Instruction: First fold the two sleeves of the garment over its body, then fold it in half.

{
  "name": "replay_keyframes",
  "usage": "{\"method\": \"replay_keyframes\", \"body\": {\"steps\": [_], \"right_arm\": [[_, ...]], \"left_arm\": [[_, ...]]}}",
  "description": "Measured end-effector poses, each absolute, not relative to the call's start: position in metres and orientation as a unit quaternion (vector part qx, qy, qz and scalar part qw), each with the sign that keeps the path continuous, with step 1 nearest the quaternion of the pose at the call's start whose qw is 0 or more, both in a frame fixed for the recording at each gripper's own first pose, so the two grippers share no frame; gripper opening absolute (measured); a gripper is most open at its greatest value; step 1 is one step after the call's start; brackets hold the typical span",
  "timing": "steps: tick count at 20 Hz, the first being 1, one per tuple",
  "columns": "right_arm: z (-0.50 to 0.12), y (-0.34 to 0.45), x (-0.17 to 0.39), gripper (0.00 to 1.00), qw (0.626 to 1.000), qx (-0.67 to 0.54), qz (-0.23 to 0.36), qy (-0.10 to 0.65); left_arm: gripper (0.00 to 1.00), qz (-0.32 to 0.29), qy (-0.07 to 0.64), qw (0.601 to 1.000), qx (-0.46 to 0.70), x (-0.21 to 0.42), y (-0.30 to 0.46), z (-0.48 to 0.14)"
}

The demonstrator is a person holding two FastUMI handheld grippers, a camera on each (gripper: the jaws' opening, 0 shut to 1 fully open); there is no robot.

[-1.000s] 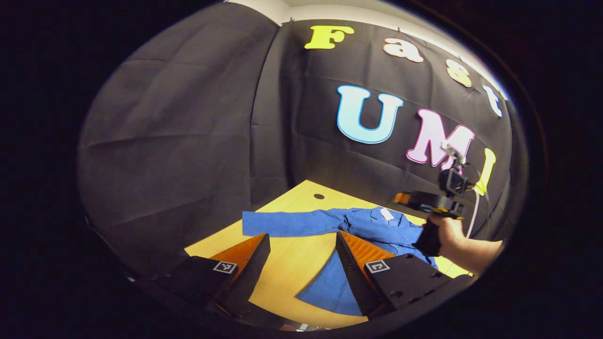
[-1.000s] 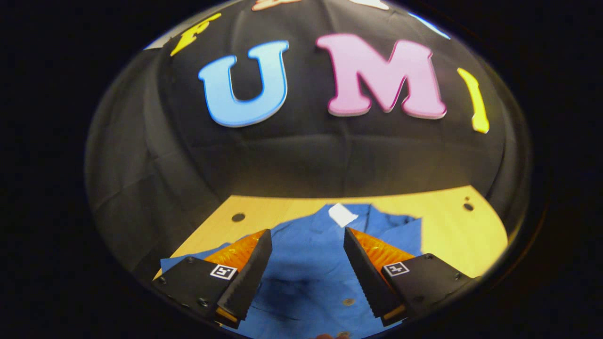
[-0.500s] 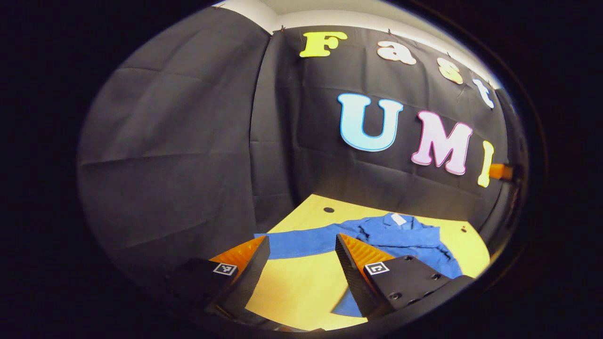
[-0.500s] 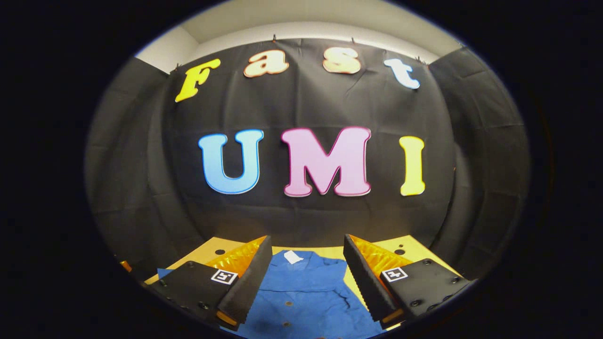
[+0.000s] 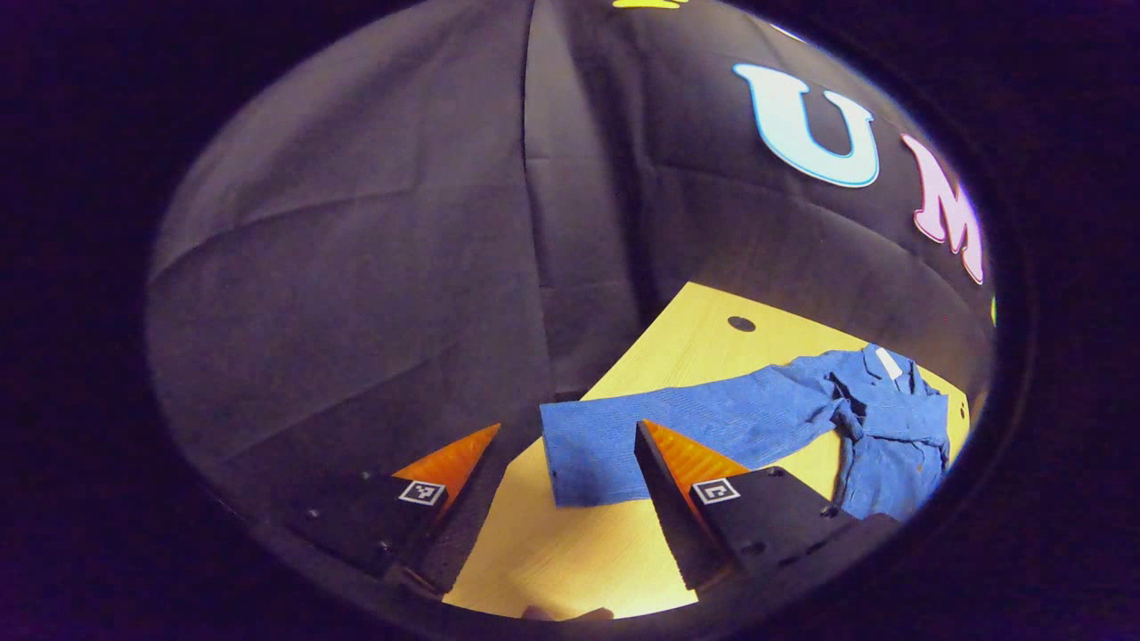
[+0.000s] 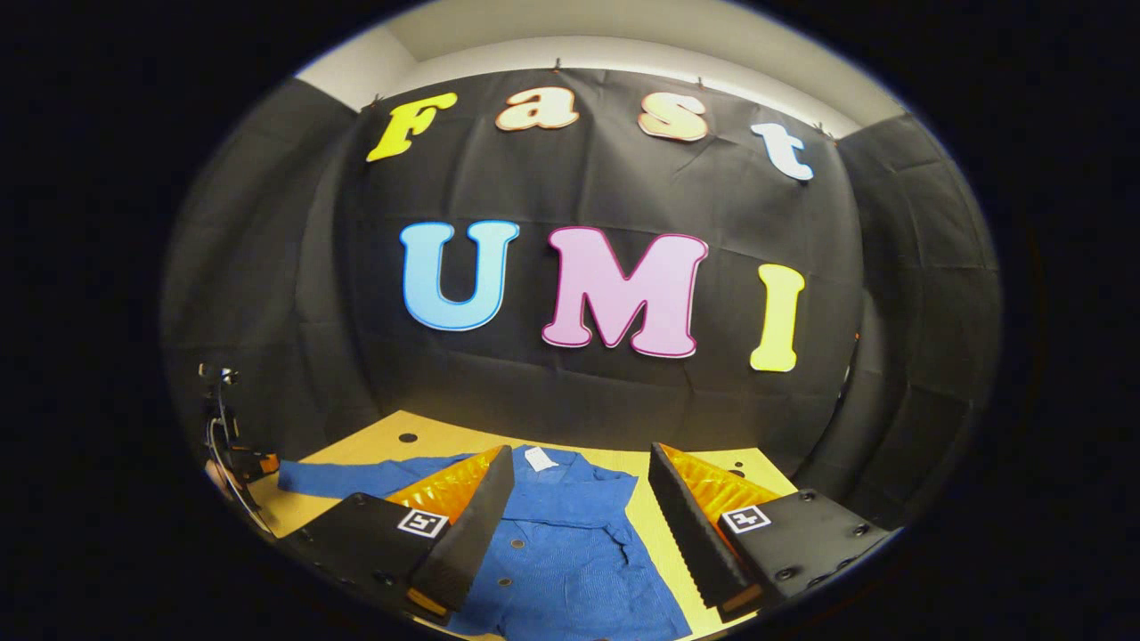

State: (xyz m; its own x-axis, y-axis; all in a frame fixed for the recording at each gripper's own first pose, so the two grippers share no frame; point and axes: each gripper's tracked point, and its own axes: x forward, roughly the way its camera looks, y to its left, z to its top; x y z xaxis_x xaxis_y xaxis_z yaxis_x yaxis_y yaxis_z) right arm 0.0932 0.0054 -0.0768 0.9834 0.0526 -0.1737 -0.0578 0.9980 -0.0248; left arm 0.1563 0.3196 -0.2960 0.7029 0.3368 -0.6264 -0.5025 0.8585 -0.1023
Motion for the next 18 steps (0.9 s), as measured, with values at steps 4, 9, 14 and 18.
{"method": "replay_keyframes", "body": {"steps": [4, 9, 14, 18], "right_arm": [[-0.058, 0.008, 0.109, 0.99, 0.999, -0.001, 0.037, 0.04], [-0.071, 0.015, 0.125, 0.99, 0.995, -0.021, 0.076, 0.053], [-0.105, 0.011, 0.135, 0.99, 0.991, 0.004, 0.1, 0.094], [-0.128, -0.004, 0.141, 0.99, 0.988, 0.024, 0.1, 0.119]], "left_arm": [[0.82, 0.243, 0.385, 0.879, -0.143, 0.166, 0.32, -0.339], [0.84, 0.244, 0.415, 0.865, -0.144, 0.172, 0.304, -0.352], [0.57, 0.229, 0.421, 0.868, -0.13, 0.178, 0.303, -0.34], [0.28, 0.229, 0.425, 0.863, -0.15, 0.198, 0.289, -0.349]]}}
